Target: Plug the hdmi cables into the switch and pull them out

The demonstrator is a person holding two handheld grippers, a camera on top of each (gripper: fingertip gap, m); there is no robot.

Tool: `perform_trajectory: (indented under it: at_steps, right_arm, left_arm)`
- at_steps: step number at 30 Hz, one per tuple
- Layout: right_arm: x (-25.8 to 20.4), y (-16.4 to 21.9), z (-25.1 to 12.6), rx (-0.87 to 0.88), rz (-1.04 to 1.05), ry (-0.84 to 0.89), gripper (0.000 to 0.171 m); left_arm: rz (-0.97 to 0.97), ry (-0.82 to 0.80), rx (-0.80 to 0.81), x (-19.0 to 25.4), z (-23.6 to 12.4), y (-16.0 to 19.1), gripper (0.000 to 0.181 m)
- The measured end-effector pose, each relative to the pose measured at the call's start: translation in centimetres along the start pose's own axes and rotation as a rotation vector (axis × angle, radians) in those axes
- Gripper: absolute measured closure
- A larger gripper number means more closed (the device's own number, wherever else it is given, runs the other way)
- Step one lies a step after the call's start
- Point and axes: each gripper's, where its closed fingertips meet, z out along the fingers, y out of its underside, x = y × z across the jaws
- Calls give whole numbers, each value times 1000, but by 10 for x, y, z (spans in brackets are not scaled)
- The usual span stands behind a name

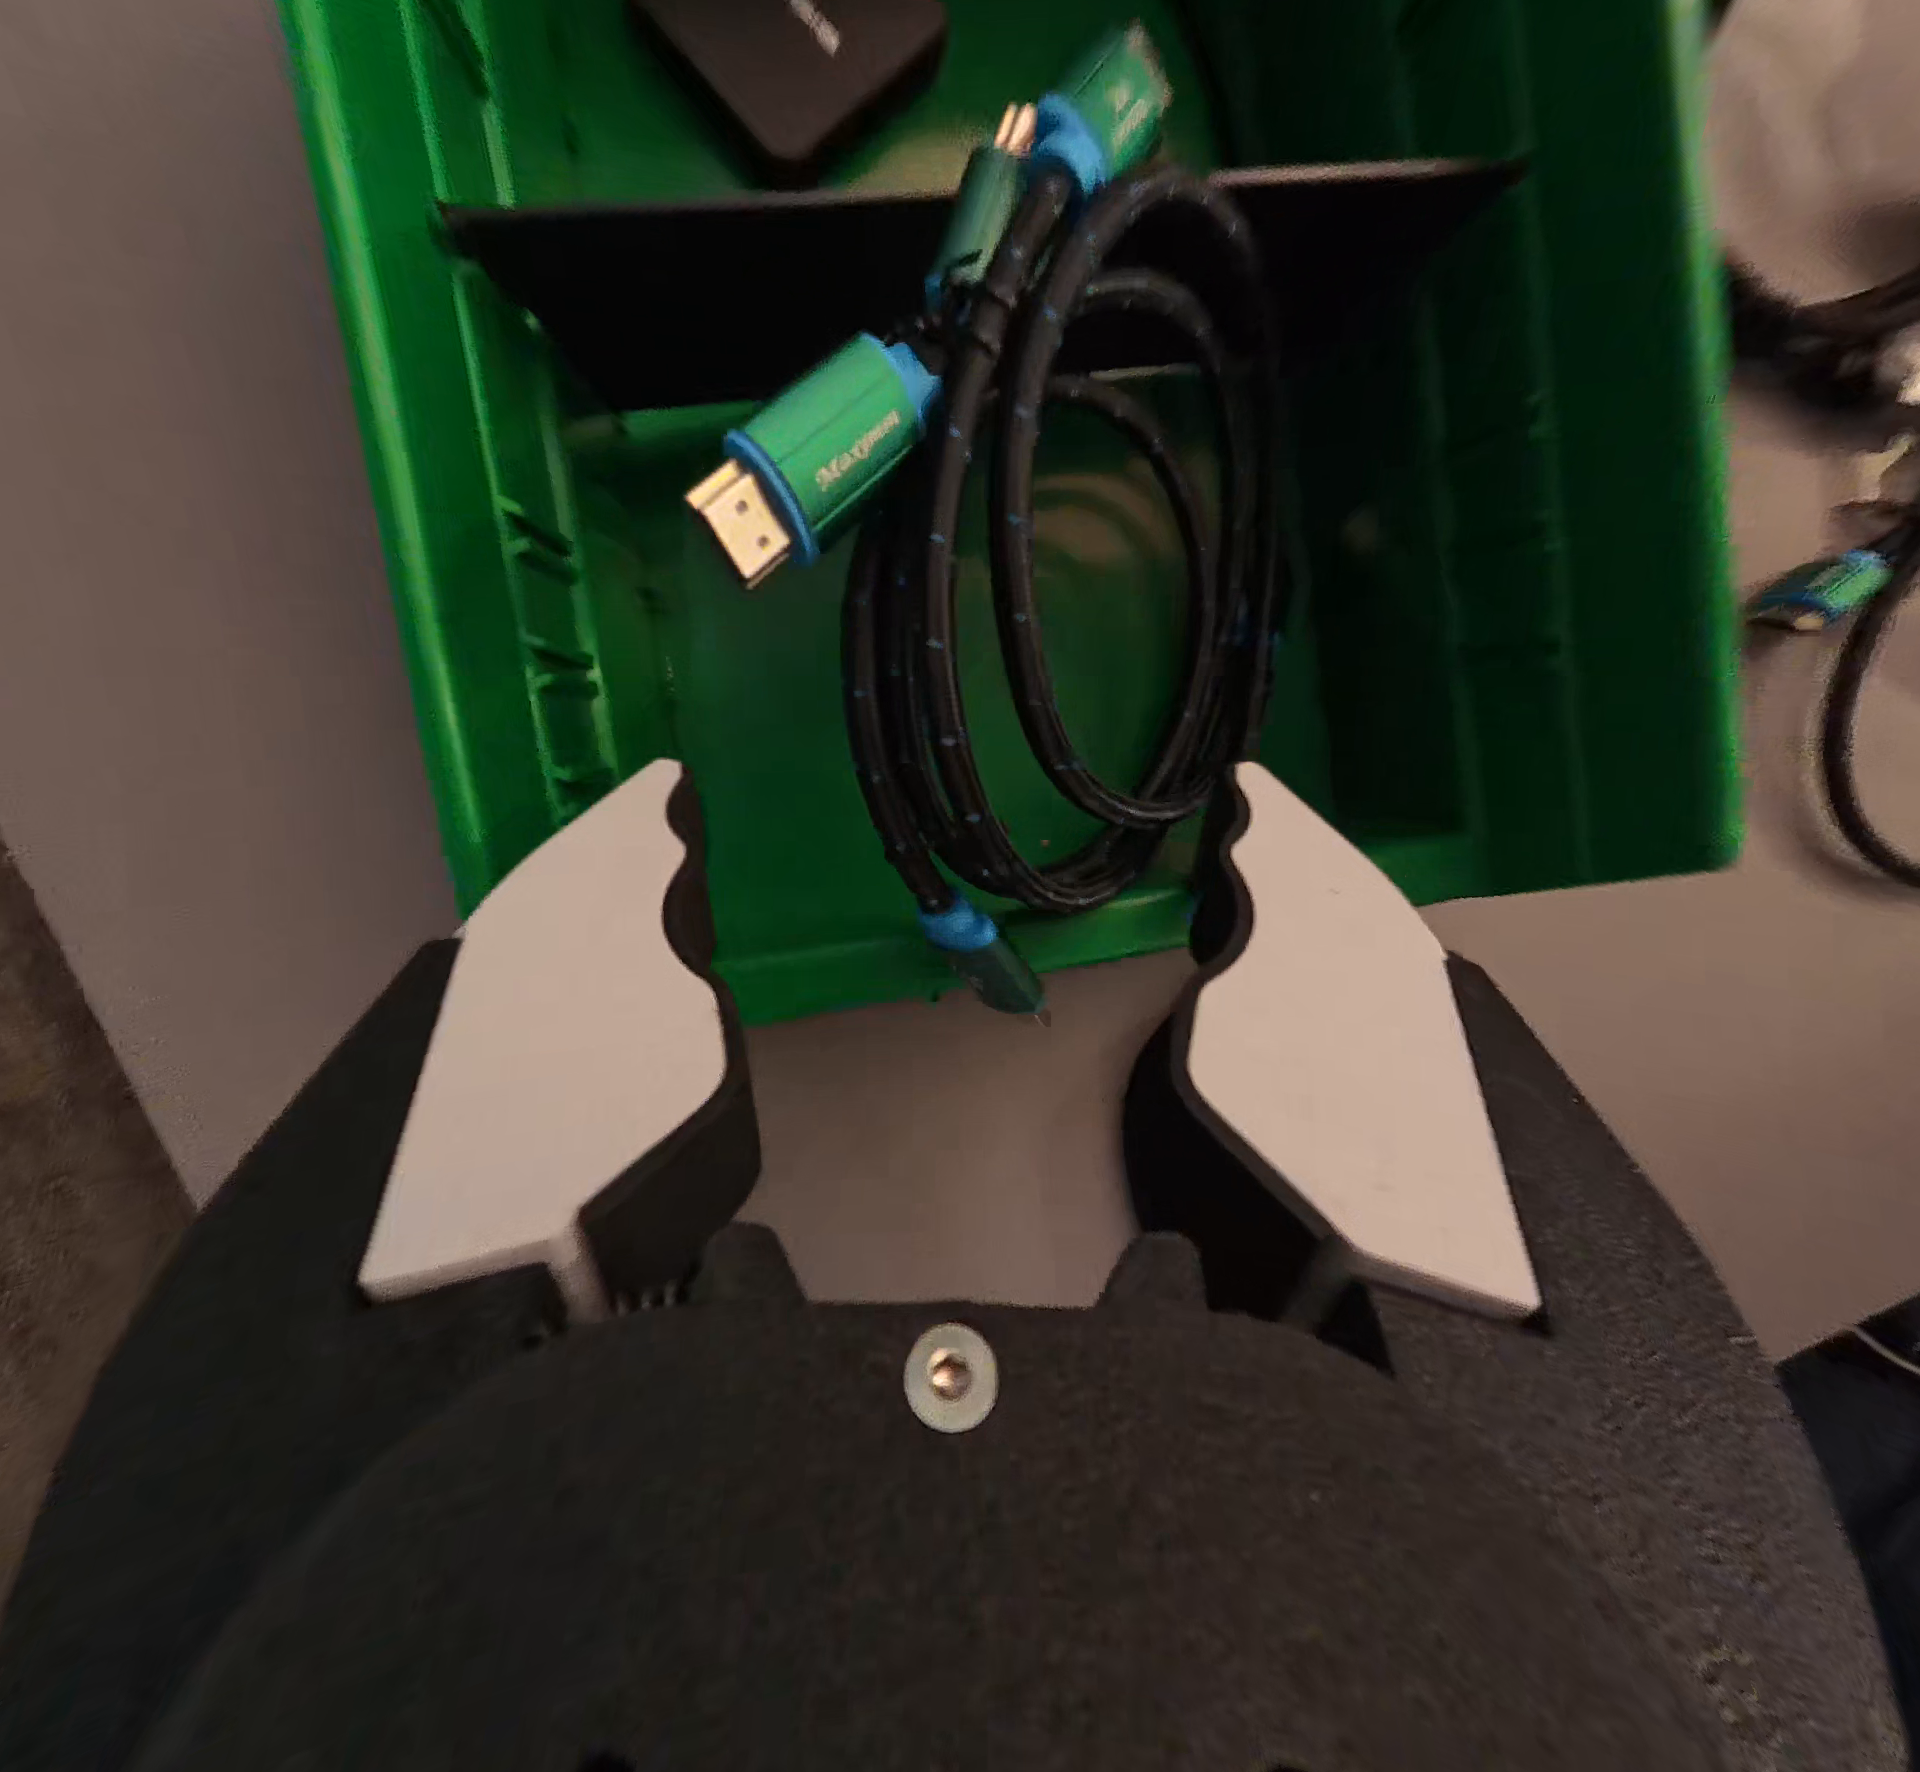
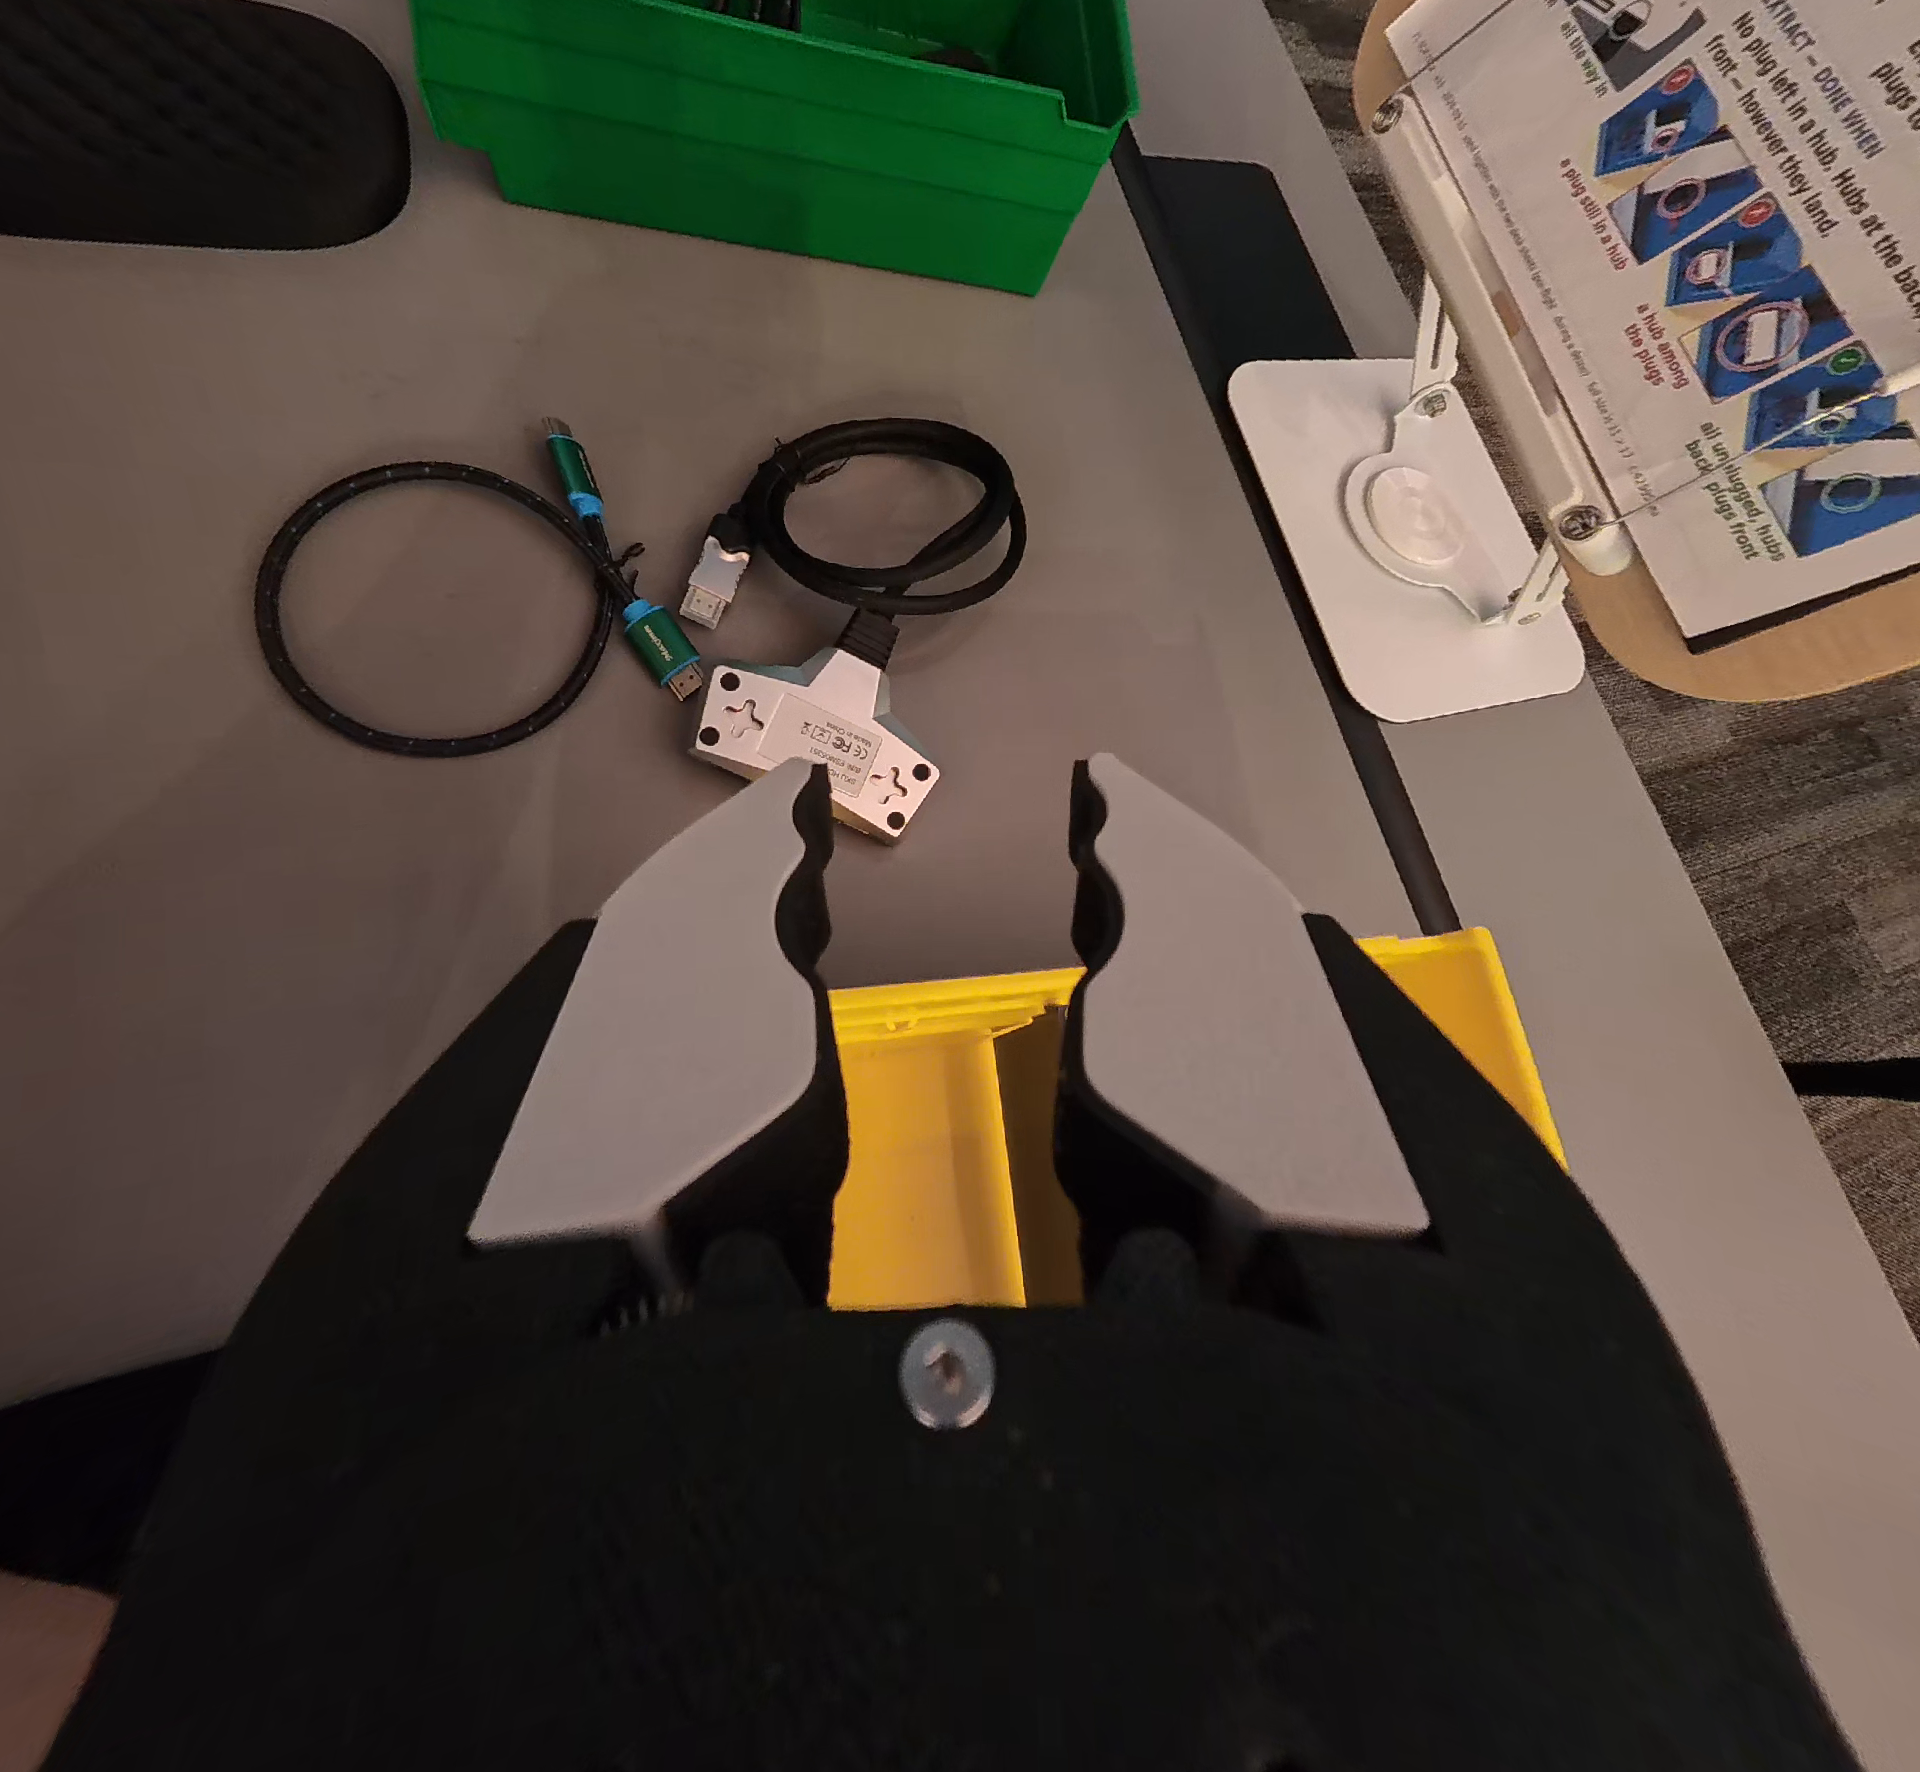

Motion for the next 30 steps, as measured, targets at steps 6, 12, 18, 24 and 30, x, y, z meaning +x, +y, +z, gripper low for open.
perform_trajectory:
  at_steps: [6,12,18,24,30]
  right_arm:
    - [1,2,2,-4,3,-7,127]
    - [2,-2,-5,24,2,1,128]
    - [1,-2,-6,26,-3,1,127]
    - [-2,-4,-7,27,-9,1,127]
    - [-2,-3,-4,17,-8,-5,127]
  left_arm:
    - [-1,172,-78,12,30,-4,148]
    - [204,30,81,12,-8,-29,172]
    - [832,-504,143,6,-34,-45,173]
    - [1017,-490,13,19,-3,-8,170]
    - [1016,-336,-121,27,16,28,161]
